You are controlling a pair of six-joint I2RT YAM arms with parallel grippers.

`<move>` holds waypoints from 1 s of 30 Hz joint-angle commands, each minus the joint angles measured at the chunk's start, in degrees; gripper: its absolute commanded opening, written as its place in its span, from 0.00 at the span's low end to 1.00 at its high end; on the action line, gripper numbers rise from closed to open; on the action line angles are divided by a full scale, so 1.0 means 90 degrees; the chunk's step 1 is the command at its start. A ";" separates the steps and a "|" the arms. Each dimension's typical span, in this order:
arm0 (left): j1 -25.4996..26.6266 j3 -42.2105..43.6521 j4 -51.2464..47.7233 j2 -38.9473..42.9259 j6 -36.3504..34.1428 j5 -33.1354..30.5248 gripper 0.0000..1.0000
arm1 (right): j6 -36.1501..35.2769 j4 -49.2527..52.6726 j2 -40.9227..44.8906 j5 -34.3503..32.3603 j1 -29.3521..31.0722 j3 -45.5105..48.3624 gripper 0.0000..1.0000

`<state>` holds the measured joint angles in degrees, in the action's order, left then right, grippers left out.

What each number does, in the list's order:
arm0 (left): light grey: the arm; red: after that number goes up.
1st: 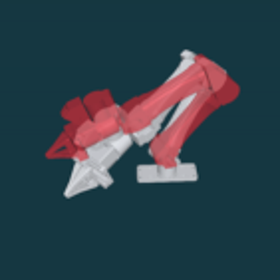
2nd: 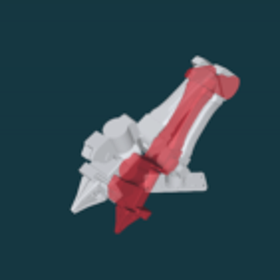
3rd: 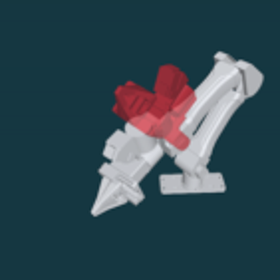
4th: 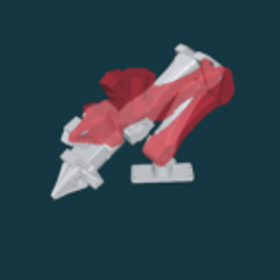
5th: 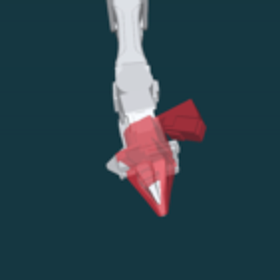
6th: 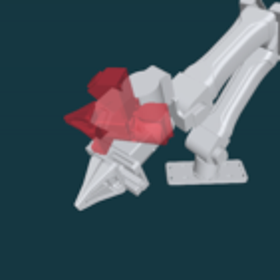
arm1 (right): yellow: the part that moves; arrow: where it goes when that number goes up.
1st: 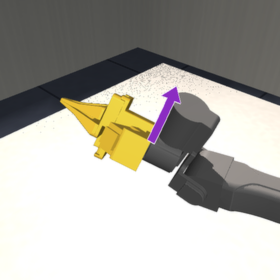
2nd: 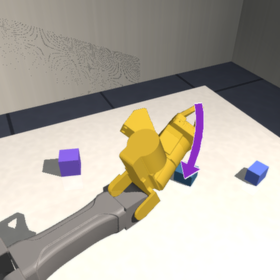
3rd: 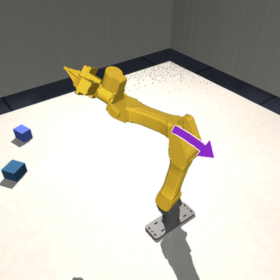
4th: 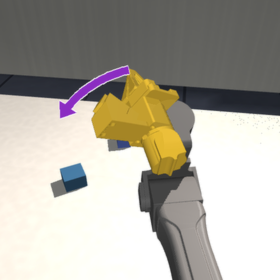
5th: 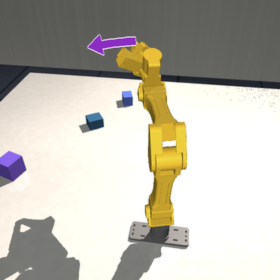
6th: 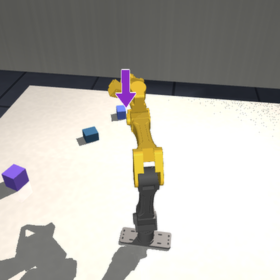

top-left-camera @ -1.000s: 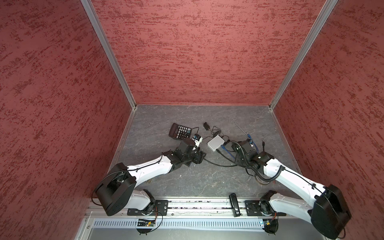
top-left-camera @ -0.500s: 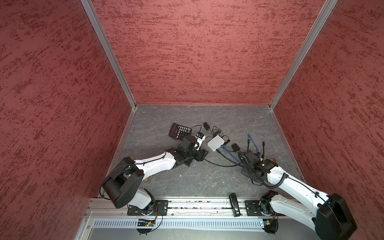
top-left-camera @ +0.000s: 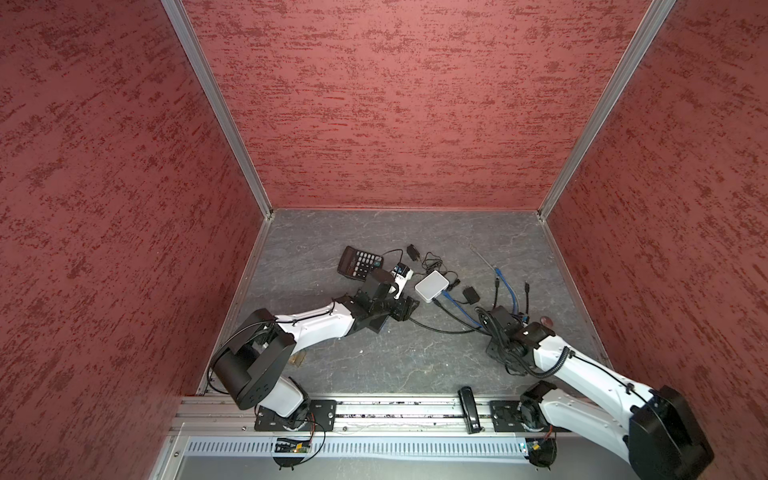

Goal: Insert the plug into the switch port
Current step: 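Grasp the grey ethernet cable plug beside the tape roll with the right gripper, then carry the grey ethernet plug toward the black switch with the right gripper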

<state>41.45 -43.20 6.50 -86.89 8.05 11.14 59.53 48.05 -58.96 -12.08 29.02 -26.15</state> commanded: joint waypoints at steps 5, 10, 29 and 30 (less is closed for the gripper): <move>-0.0041 -0.0054 0.0147 0.0008 -0.0093 0.0082 0.65 | 0.0232 -0.0083 -0.0338 -0.0035 -0.0051 -0.0188 0.33; -0.0075 -0.0062 0.0129 -0.0011 -0.0123 0.0091 0.65 | 0.0157 -0.0231 -0.0458 0.0031 -0.0058 -0.0275 0.22; -0.0084 0.0467 0.0201 0.0439 -0.0530 -0.0143 0.67 | -0.0612 -0.2466 -0.1792 0.1589 0.0049 -0.1159 0.14; -0.0089 0.0496 0.0171 0.0485 -0.0519 -0.0176 0.67 | -0.0658 -0.2573 -0.1954 0.1664 0.0096 -0.1230 0.14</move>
<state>40.82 -39.33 7.33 -84.38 4.21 10.74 54.30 30.52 -74.30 -1.02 29.21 -35.40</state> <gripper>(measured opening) 0.669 0.147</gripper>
